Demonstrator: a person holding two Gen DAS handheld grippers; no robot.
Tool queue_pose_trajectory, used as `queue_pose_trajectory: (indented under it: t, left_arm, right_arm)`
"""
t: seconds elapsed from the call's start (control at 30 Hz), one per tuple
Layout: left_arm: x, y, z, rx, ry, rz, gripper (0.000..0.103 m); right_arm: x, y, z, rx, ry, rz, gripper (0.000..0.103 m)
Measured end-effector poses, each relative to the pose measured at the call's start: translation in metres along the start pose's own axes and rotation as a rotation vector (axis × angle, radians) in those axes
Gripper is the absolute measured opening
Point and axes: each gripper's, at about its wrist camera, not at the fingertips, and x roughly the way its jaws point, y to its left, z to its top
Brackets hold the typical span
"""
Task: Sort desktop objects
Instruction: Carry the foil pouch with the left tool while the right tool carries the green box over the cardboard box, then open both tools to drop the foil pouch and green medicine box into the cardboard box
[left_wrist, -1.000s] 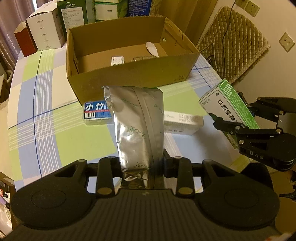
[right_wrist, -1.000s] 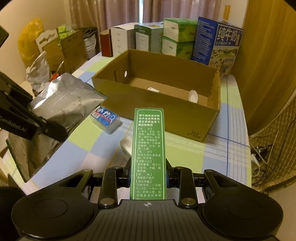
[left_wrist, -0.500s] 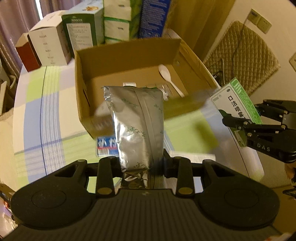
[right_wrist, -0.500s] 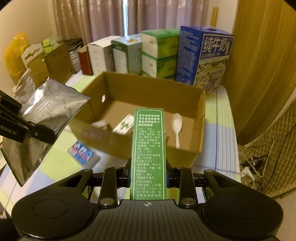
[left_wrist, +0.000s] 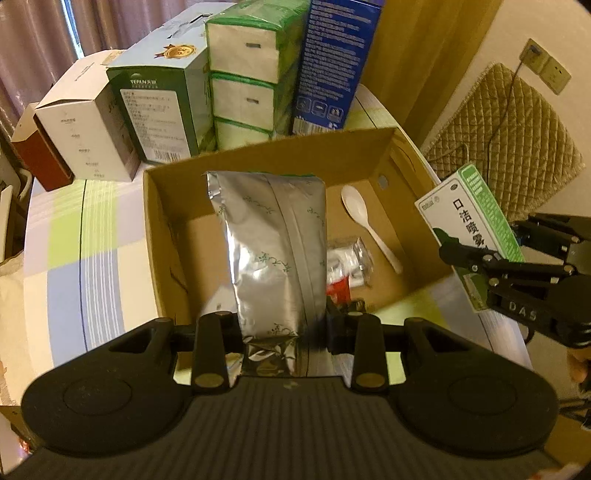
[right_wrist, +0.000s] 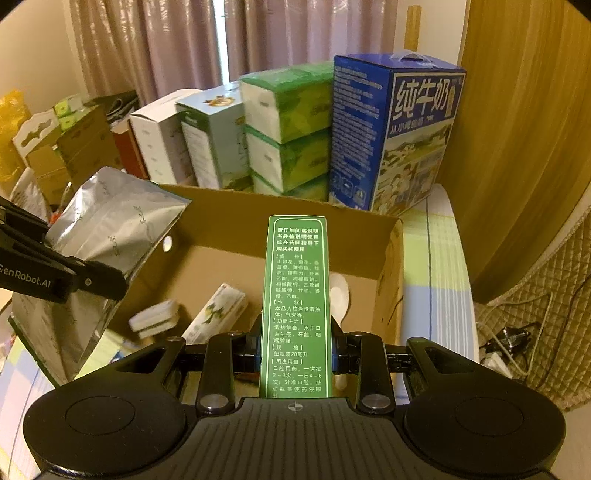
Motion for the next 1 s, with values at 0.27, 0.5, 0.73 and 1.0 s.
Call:
queue_pose_trajectory:
  t: [0.27, 0.5, 0.73, 1.0]
  left_arm:
    - [0.031, 0.015, 0.024, -0.046, 0.000, -0.012, 0.030]
    - [0.052, 0.029, 0.035, -0.076, -0.007, -0.004, 0.030]
    - [0.067, 0.040, 0.041, -0.115, -0.022, -0.015, 0.030]
    - [0.080, 0.041, 0.042, -0.127, -0.031, -0.008, 0.030]
  right_arm:
    - [0.031, -0.013, 0.012, 0.056, -0.007, -0.017, 0.028]
    - [0.050, -0.017, 0.019, 0.057, -0.011, -0.030, 0.028]
    - [0.066, -0.018, 0.018, 0.064, -0.001, -0.034, 0.028]
    - [0.077, -0.018, 0.012, 0.066, 0.015, -0.032, 0.028]
